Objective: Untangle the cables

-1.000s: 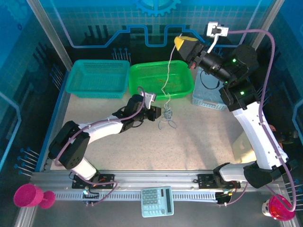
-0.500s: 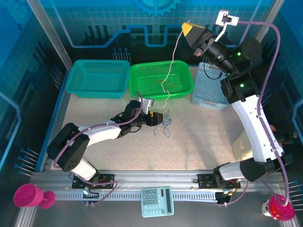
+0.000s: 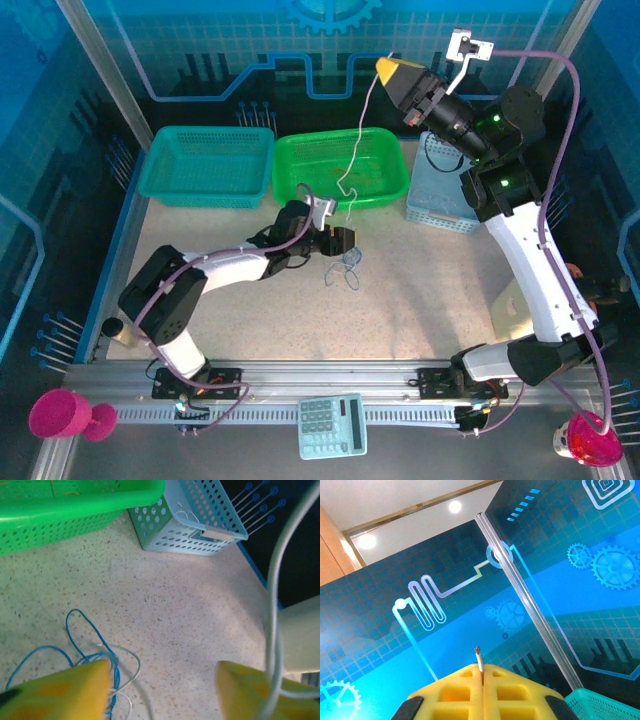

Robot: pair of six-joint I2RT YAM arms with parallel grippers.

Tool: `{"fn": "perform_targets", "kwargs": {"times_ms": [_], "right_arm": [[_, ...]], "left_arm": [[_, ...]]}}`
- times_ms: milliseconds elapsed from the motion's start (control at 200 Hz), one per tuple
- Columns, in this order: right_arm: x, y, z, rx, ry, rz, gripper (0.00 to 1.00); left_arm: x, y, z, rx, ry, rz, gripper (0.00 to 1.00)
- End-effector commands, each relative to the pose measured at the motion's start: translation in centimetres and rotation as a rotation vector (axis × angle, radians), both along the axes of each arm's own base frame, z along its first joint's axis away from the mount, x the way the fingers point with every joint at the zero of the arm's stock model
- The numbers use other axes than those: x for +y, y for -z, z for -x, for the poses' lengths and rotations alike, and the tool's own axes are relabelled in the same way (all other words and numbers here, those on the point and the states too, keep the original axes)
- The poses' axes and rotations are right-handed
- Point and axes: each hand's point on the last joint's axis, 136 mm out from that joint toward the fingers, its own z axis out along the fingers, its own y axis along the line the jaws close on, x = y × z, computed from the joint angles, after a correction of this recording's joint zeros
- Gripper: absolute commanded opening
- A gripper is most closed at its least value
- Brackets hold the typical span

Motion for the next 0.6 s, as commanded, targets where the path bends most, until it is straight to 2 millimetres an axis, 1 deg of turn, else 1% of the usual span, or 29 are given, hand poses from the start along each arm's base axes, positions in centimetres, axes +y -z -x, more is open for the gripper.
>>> {"fn": "perform_targets", "kwargs": {"times_ms": [0, 65, 100, 155, 275, 400, 485, 595], "right_arm": [[-0.3, -2.4, 2.4, -0.079, -0.019, -0.027, 0.0], [-0.5, -2.8, 2.4, -0.09, -0.014, -0.028, 0.0], [-0.7, -3.2, 2.4, -0.096, -0.01, -0.031, 0.0], [-1.1, -3.7, 2.3, -0.107, 0.0, -0.038, 0.0], [-2.4, -5.0, 2.2, -0.13, 0.032, -0.058, 0.0], [-4.1, -6.4, 1.9, -0.155, 0.079, -0.087, 0.0], [-4.7, -6.9, 1.8, -0.164, 0.088, -0.098, 0.0], [-5.2, -6.9, 1.6, -0.163, 0.102, -0.1, 0.0]], "left_arm": [[-1.5, -0.5, -0.4, -0.017, 0.033, 0.035, 0.33], [-1.6, 0.2, -0.5, -0.004, 0.026, 0.035, 0.13], [-1.6, 0.7, -0.5, 0.005, 0.022, 0.031, 0.07], [-1.5, 1.5, -0.5, 0.019, 0.017, 0.025, 0.0], [-1.0, 3.4, 0.2, 0.06, 0.01, 0.013, 0.0], [-0.3, 5.0, 1.0, 0.09, -0.005, 0.008, 0.0], [0.0, 5.6, 1.4, 0.102, -0.012, 0.007, 0.0], [0.3, 6.0, 1.7, 0.111, -0.019, 0.011, 0.0]]}}
